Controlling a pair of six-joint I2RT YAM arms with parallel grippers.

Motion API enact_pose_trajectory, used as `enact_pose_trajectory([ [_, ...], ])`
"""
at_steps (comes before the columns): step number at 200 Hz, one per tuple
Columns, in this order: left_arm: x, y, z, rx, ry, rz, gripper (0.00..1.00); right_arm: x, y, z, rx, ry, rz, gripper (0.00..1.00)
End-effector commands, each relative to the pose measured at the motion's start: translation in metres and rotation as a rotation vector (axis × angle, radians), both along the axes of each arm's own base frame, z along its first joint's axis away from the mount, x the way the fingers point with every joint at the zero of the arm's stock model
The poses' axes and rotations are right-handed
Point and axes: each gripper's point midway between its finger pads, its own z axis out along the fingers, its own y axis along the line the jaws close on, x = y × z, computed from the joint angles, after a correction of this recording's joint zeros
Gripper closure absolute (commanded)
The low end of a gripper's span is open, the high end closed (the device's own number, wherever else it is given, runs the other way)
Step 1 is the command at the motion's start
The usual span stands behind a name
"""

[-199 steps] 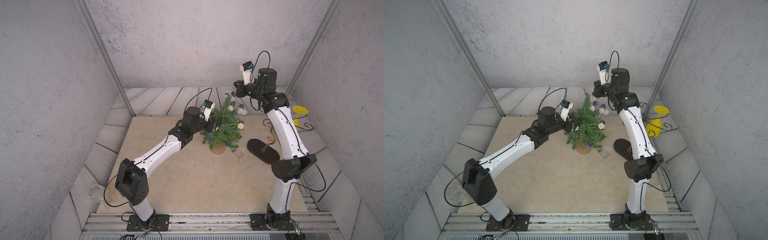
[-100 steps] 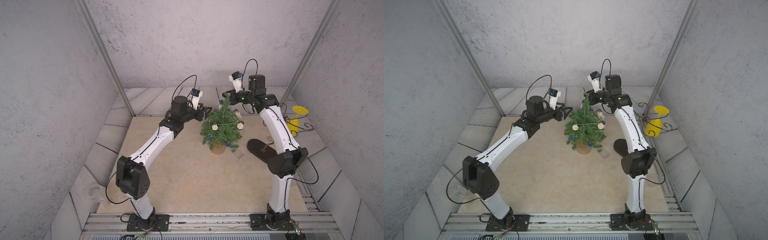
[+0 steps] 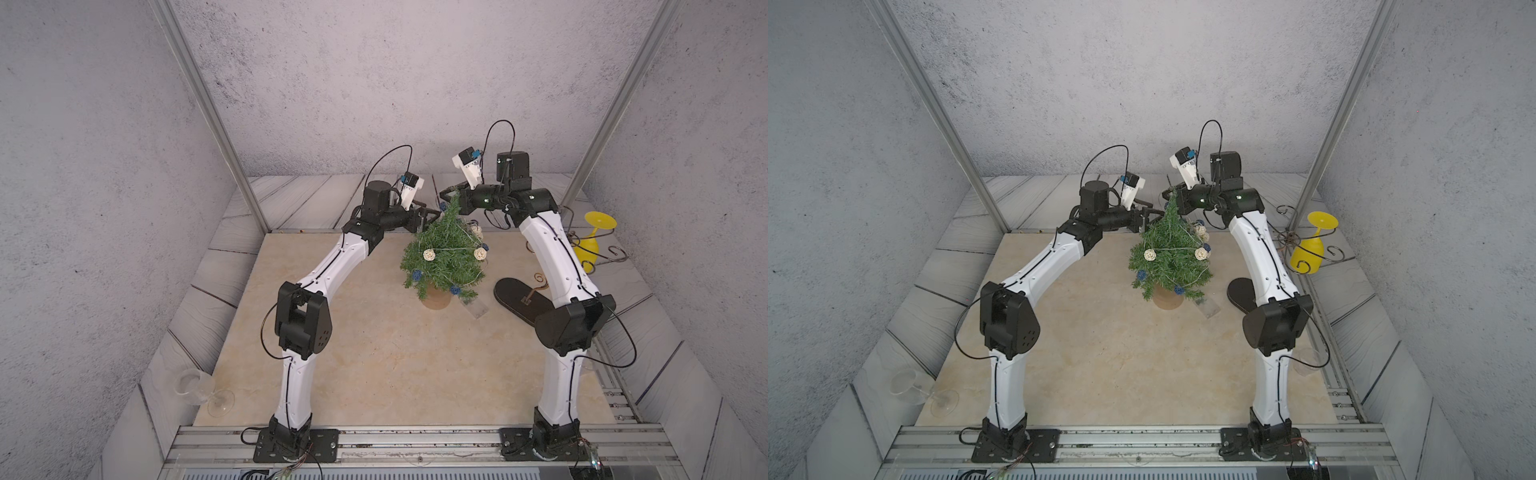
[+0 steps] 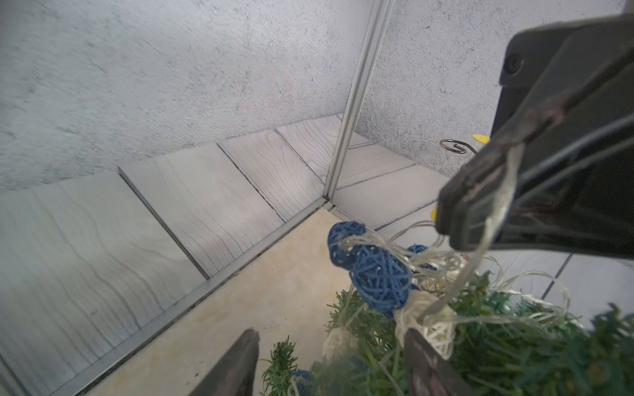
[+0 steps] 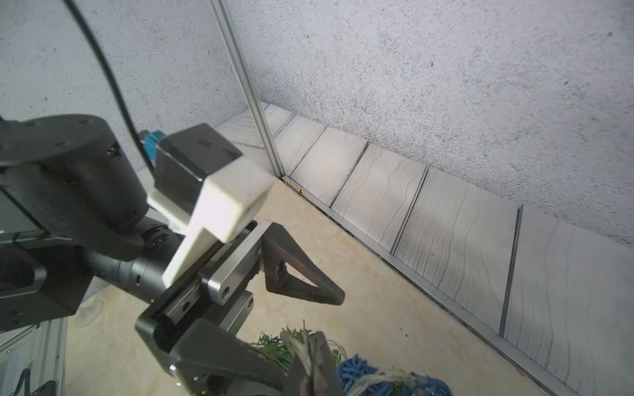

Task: Wrap string light around the christmas tree
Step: Wrap the light string around the Christmas tree.

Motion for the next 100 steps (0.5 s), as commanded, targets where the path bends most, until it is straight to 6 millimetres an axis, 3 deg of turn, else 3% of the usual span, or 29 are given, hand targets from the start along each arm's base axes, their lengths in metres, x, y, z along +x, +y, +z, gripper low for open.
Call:
enact_pose_trajectory([
  [1,-0.011,-0.008,0.032,-0.065,-0.065,-0.081,0.36,0.0,0.005,-0.012,-0.002,0.013,0.046,1.0],
  [29,-0.018,-0.002,0.038,-0.084,-0.09,-0.065,0.36,0.0,0.003,-0.014,-0.022,0.006,0.038,1.0],
  [53,-0.022,0.01,0.043,-0.084,-0.111,-0.034,0.31,0.0,-0.003,-0.008,-0.025,-0.013,0.009,1.0],
  [100,-0.026,0.007,0.054,-0.118,-0.108,-0.069,0.23,-0.004,-0.003,-0.005,-0.016,-0.02,0.018,1.0],
])
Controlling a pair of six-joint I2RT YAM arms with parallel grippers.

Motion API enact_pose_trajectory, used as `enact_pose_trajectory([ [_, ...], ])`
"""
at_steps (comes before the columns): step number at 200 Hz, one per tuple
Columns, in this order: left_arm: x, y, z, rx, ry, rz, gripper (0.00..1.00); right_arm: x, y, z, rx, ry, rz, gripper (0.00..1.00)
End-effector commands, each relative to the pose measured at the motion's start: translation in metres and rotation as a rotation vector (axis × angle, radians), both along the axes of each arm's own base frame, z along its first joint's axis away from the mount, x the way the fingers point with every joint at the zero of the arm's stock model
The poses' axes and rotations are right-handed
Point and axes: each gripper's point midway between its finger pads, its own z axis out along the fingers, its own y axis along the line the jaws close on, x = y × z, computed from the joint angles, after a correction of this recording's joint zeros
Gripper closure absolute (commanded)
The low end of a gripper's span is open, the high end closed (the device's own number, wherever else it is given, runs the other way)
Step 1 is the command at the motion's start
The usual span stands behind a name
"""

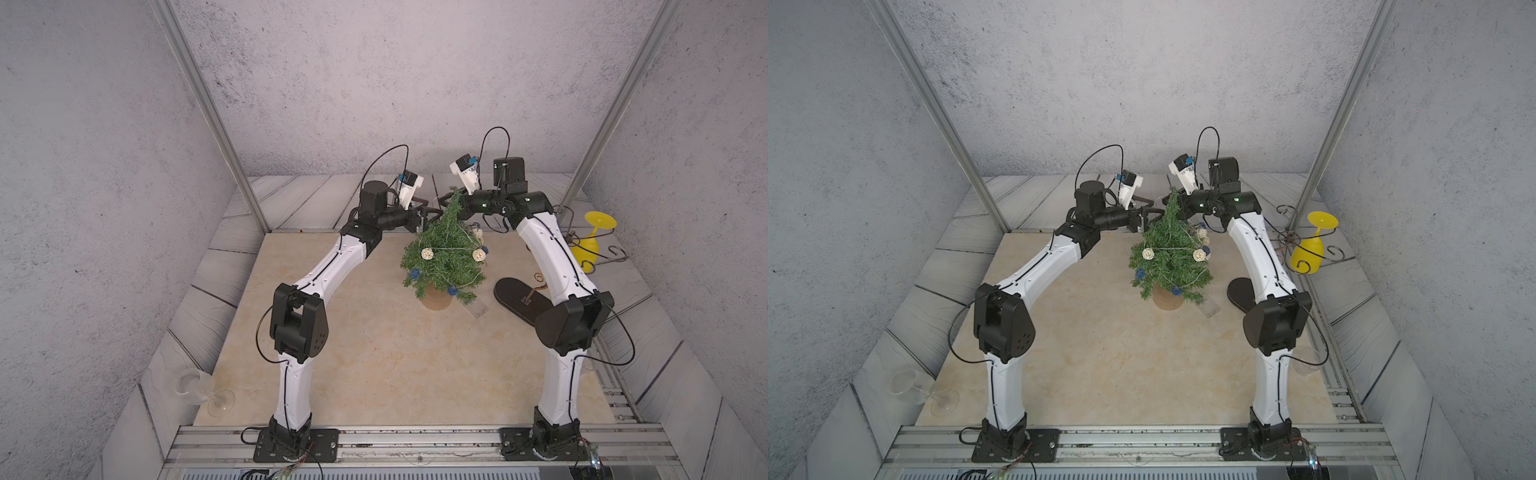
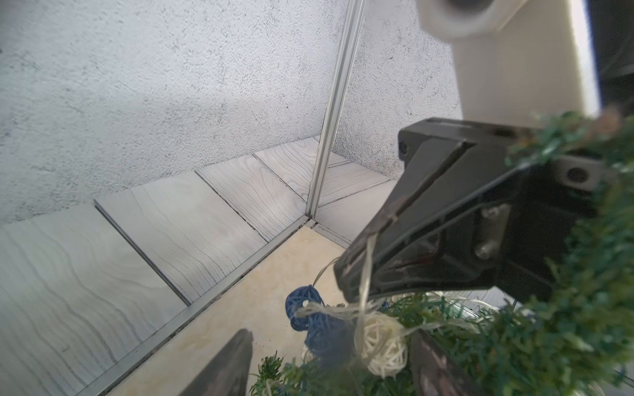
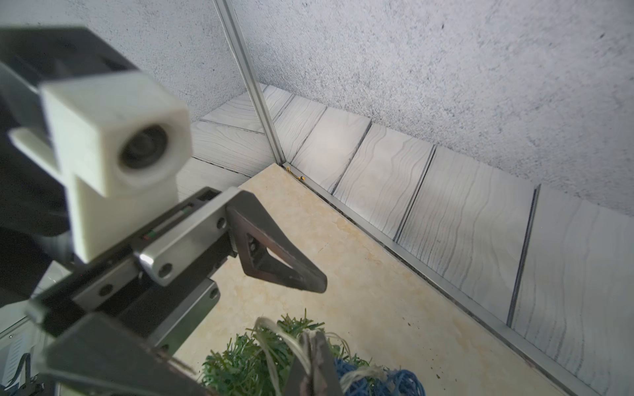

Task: Wrap string light around the christmas tree
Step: Wrap the light string around the Christmas tree.

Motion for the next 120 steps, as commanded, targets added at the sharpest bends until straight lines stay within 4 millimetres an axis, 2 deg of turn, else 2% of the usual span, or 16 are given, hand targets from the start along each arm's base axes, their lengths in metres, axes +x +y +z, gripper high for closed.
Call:
enact_pose_trajectory([
  [1,-0.008,0.005,0.032,-0.052,-0.057,-0.022,0.23,-0.007,-0.003,0.018,0.006,-0.049,0.007,1.0],
  [25,0.001,0.007,0.032,-0.064,-0.034,0.013,0.24,-0.009,-0.002,0.02,0.01,-0.056,0.015,1.0],
  [41,0.008,0.004,0.029,-0.053,-0.015,0.017,0.38,-0.013,0.0,0.022,0.023,-0.064,0.033,1.0],
  [45,0.01,0.004,0.029,-0.052,-0.013,0.021,0.47,-0.013,0.0,0.021,0.024,-0.063,0.036,1.0],
  [53,0.013,0.003,0.029,-0.05,-0.006,0.025,0.75,-0.015,0.0,0.023,0.024,-0.072,0.04,1.0],
  [61,0.015,0.003,0.027,-0.049,0.006,0.025,0.99,-0.016,-0.001,0.024,0.023,-0.079,0.042,1.0],
  [63,0.015,0.003,0.026,-0.049,0.009,0.026,1.0,-0.017,0.0,0.024,0.023,-0.08,0.042,1.0],
  [98,0.006,0.011,0.031,-0.043,0.011,0.037,1.0,-0.021,-0.005,0.029,0.018,-0.115,0.025,1.0],
  [103,0.004,0.014,0.032,-0.043,0.012,0.047,1.0,-0.02,-0.006,0.03,0.015,-0.119,0.016,0.97],
  [111,-0.001,0.02,0.036,-0.046,0.0,0.062,1.0,-0.019,-0.008,0.031,0.013,-0.132,-0.003,0.86],
  [120,-0.007,0.025,0.041,-0.049,-0.019,0.082,1.0,-0.017,-0.011,0.033,0.011,-0.143,-0.029,0.84],
])
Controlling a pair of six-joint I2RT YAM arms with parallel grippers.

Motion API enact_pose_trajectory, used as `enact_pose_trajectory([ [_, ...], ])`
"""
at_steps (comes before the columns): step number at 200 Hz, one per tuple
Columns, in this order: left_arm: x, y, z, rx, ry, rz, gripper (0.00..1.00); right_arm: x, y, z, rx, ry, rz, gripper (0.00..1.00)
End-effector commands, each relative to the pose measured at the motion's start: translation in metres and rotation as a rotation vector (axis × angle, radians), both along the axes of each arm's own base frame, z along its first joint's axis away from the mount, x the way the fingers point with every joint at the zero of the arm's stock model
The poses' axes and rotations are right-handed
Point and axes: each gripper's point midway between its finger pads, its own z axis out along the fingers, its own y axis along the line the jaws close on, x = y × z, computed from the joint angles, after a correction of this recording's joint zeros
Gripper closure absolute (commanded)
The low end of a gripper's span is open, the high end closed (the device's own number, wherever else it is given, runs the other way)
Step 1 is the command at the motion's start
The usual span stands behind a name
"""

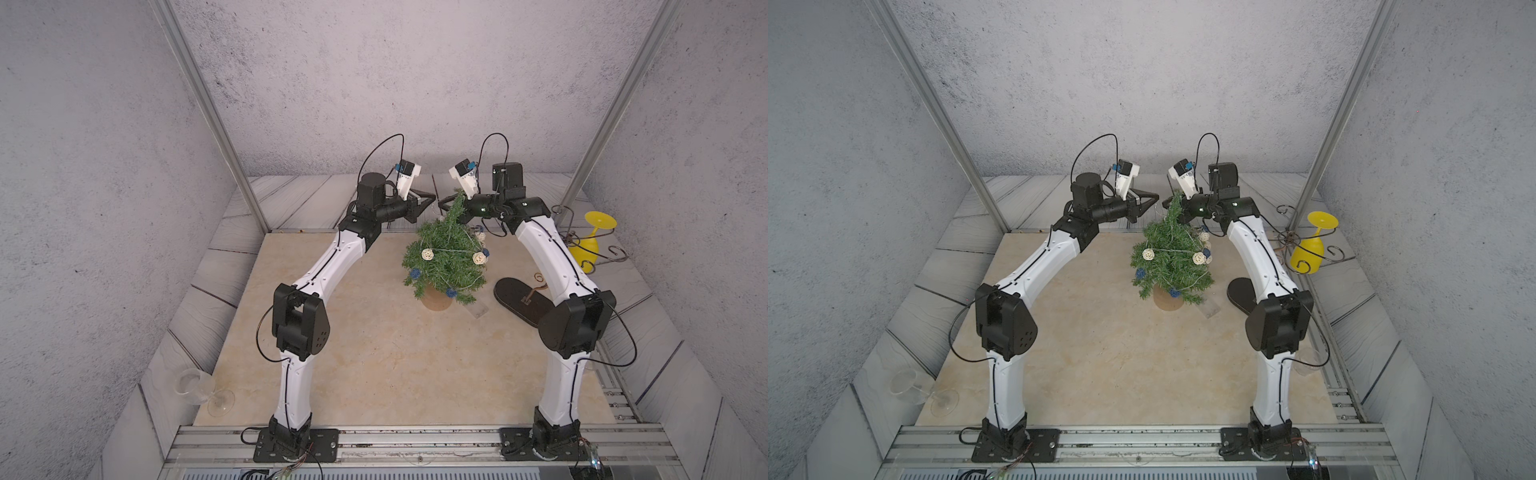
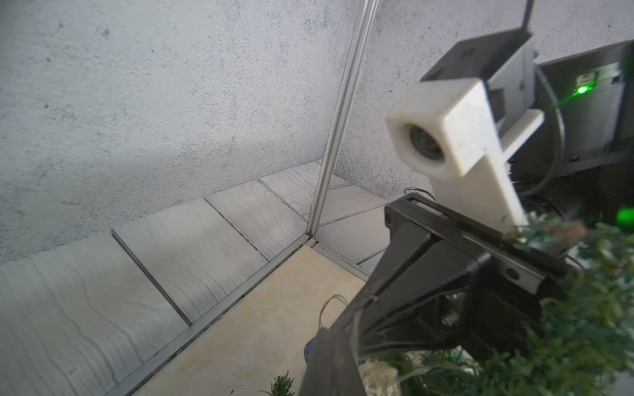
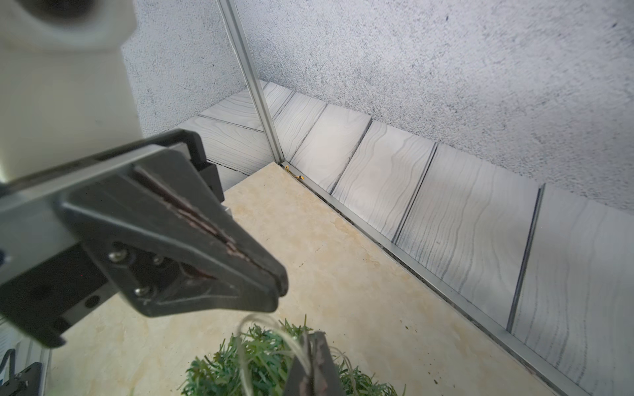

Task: Wrap string light around the christmas tree
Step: Wrap the light string around the Christmas tree.

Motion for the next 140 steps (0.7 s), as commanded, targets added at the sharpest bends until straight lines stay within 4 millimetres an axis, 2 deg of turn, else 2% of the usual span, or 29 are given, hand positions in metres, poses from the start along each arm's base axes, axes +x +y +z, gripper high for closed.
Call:
enact_pose_trajectory([
  [1,-0.015,0.02,0.025,-0.016,-0.047,0.051,1.0,-0.019,-0.01,0.045,0.018,-0.107,-0.035,0.84],
  [19,-0.025,0.026,0.035,-0.019,-0.065,0.053,1.0,-0.017,-0.014,0.047,0.022,-0.121,-0.062,0.83],
  [38,-0.03,0.024,0.037,-0.013,-0.045,0.025,1.0,-0.019,-0.013,0.05,0.041,-0.126,-0.052,0.93],
  [50,-0.031,0.022,0.034,-0.012,-0.037,0.011,1.0,-0.02,-0.011,0.052,0.054,-0.127,-0.044,0.95],
  [60,-0.03,0.021,0.031,-0.016,-0.028,0.004,0.76,-0.02,-0.01,0.051,0.057,-0.122,-0.038,0.95],
  [63,-0.03,0.02,0.031,-0.019,-0.028,0.001,0.72,-0.02,-0.01,0.051,0.059,-0.122,-0.038,0.95],
  [93,-0.033,0.016,0.031,-0.037,-0.034,-0.027,0.49,-0.017,-0.009,0.048,0.052,-0.109,-0.033,0.95],
  [111,-0.028,0.013,0.028,-0.024,-0.025,-0.03,0.4,-0.02,-0.007,0.049,0.063,-0.112,-0.015,0.95],
  [140,-0.016,0.004,0.013,-0.016,0.007,-0.043,0.37,-0.028,-0.003,0.056,0.096,-0.12,0.02,0.95],
])
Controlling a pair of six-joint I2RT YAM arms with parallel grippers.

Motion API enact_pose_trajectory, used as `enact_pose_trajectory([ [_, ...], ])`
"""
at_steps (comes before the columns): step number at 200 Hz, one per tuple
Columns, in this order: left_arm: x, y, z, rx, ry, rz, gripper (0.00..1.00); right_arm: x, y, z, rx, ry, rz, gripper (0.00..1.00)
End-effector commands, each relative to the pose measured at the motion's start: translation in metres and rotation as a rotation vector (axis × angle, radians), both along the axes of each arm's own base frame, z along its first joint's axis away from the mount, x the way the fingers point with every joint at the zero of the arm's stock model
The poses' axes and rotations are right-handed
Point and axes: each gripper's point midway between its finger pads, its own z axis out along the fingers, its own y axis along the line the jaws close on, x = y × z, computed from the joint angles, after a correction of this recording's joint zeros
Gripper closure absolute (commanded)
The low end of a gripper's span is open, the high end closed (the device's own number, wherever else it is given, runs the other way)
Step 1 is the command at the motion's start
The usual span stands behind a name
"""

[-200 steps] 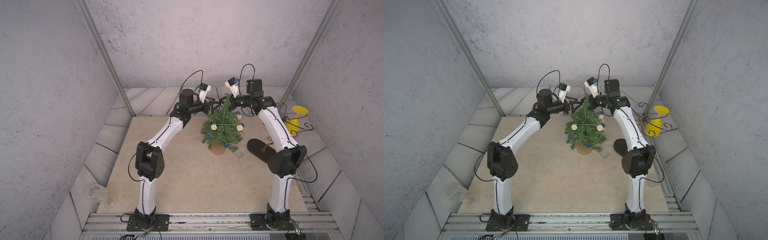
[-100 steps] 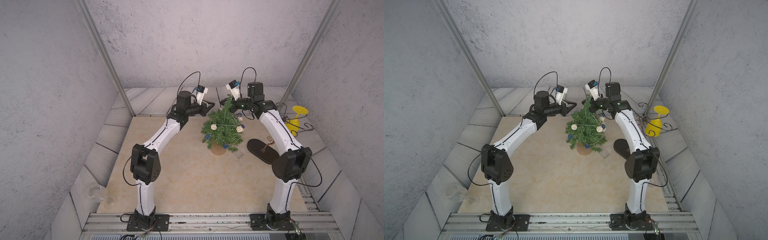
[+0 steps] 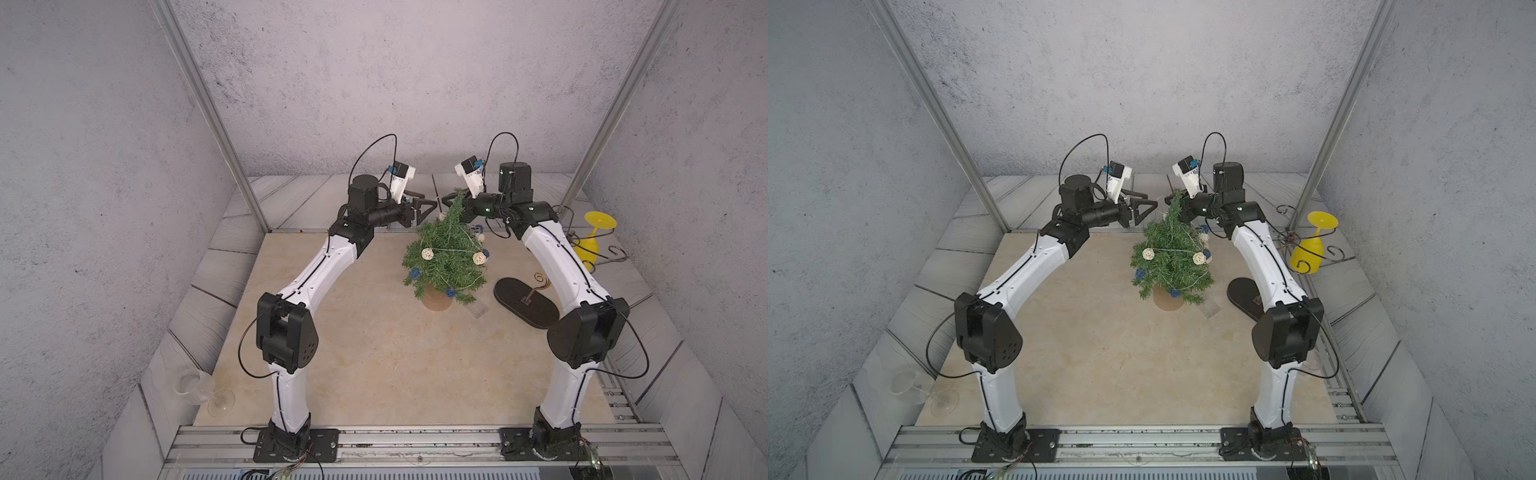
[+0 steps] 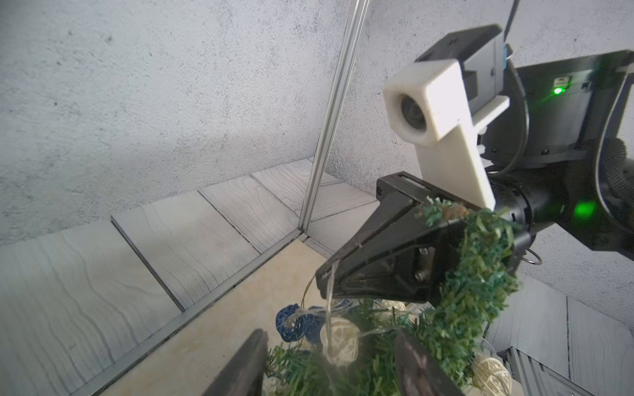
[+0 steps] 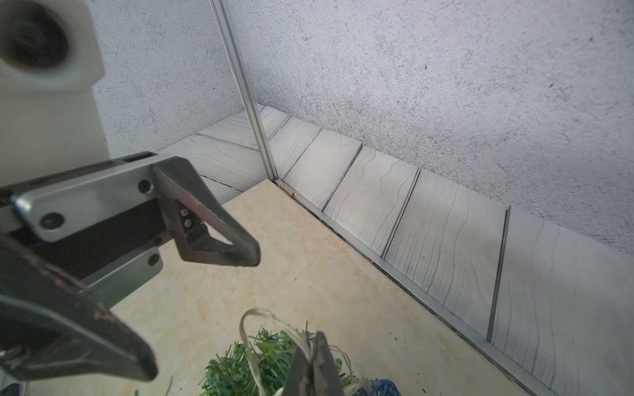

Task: Wrap string light around the christmas tree
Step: Wrap the light string around the Christmas tree.

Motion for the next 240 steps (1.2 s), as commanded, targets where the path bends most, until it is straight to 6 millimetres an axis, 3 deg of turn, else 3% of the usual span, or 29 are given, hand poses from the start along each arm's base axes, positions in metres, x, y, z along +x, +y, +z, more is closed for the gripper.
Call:
enact_pose_trajectory([
  [1,0.01,-0.008,-0.011,0.002,0.011,-0.029,0.37,-0.019,0.001,0.032,0.052,-0.053,0.044,0.95],
  [25,0.015,-0.017,-0.019,-0.011,0.02,-0.054,0.45,-0.02,0.002,0.031,0.054,-0.049,0.054,0.95],
  [41,0.019,-0.02,-0.018,-0.027,0.02,-0.058,0.69,-0.02,0.003,0.029,0.047,-0.046,0.06,0.95],
  [58,0.021,-0.024,-0.016,-0.04,0.022,-0.073,0.82,-0.02,0.003,0.027,0.038,-0.042,0.067,0.95],
  [71,0.019,-0.027,-0.015,-0.048,0.024,-0.105,1.0,-0.021,0.003,0.027,0.037,-0.046,0.071,0.95],
  [104,0.013,-0.024,-0.01,-0.058,0.014,-0.106,1.0,-0.021,0.001,0.026,0.02,-0.058,0.06,0.94],
  [134,0.004,-0.008,0.005,-0.047,-0.028,-0.037,1.0,-0.02,-0.002,0.028,0.021,-0.064,0.037,0.84],
  [157,-0.006,0.004,0.016,-0.048,-0.049,-0.002,1.0,-0.018,-0.009,0.034,0.026,-0.094,-0.013,0.59],
  [171,-0.012,0.009,0.019,-0.049,-0.053,0.013,1.0,-0.015,-0.015,0.035,0.017,-0.107,-0.053,0.51],
  [210,-0.024,0.017,0.027,-0.046,-0.041,0.025,1.0,-0.008,-0.029,0.04,0.025,-0.126,-0.156,0.48],
  [240,-0.02,0.023,0.02,-0.002,-0.023,0.078,1.0,-0.005,-0.037,0.047,0.043,-0.143,-0.219,0.47],
])
